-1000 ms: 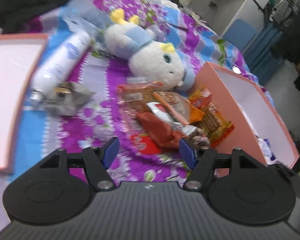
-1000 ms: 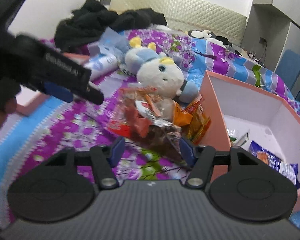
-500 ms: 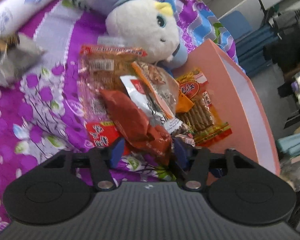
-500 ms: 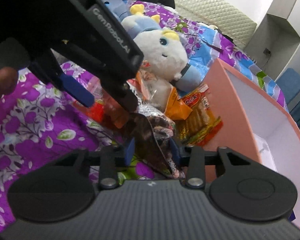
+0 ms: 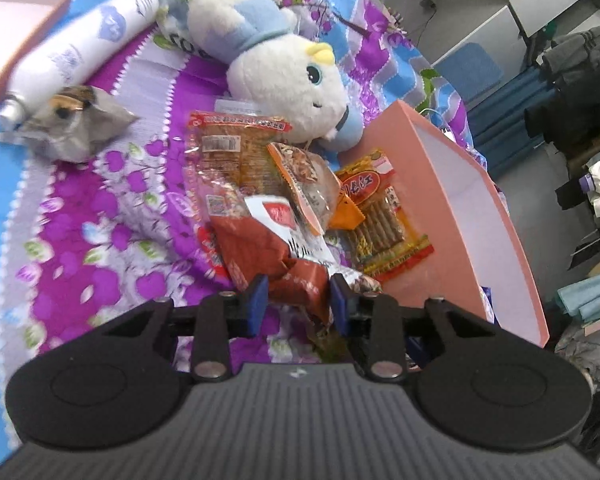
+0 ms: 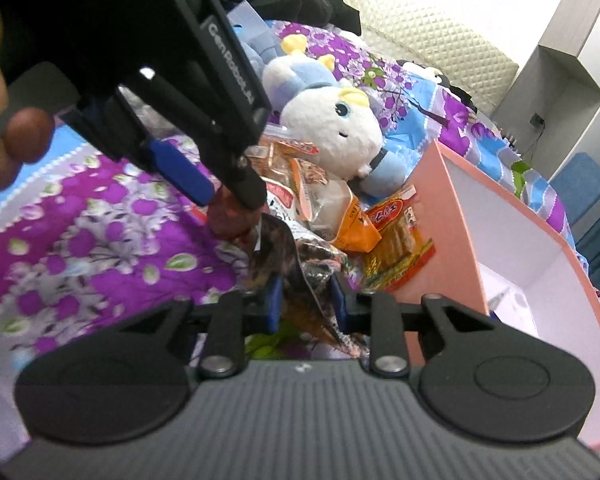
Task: Organize snacks
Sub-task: 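Close the left tool on the brown-red wrapper while the right tool grasps the white shrimp bag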
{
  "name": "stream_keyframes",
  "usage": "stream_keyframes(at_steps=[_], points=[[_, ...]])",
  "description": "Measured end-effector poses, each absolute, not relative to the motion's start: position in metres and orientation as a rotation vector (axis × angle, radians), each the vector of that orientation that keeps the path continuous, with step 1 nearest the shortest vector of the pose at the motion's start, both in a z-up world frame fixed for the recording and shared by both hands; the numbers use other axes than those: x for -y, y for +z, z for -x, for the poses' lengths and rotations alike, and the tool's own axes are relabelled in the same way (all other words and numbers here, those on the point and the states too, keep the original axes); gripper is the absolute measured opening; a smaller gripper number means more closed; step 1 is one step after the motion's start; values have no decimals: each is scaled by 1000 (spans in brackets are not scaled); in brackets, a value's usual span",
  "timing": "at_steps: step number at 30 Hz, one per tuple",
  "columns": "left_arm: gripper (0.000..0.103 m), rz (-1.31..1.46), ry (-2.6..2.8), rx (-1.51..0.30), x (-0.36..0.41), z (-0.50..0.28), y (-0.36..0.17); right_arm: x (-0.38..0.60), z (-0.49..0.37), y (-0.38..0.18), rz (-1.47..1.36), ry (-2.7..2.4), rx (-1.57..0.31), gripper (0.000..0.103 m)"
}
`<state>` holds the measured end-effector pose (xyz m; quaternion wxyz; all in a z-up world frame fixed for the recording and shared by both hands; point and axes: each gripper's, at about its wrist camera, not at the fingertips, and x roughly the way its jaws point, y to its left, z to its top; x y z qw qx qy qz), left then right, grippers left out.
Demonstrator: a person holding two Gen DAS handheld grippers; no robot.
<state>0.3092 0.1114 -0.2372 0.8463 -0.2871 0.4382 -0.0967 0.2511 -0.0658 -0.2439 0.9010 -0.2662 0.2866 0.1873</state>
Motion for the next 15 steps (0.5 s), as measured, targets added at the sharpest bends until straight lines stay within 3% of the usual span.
stream_keyframes(at_steps=[15], points=[[38,444,-94,-938,-117,-193,-222,85,-162,-236,553,457,-595,29]])
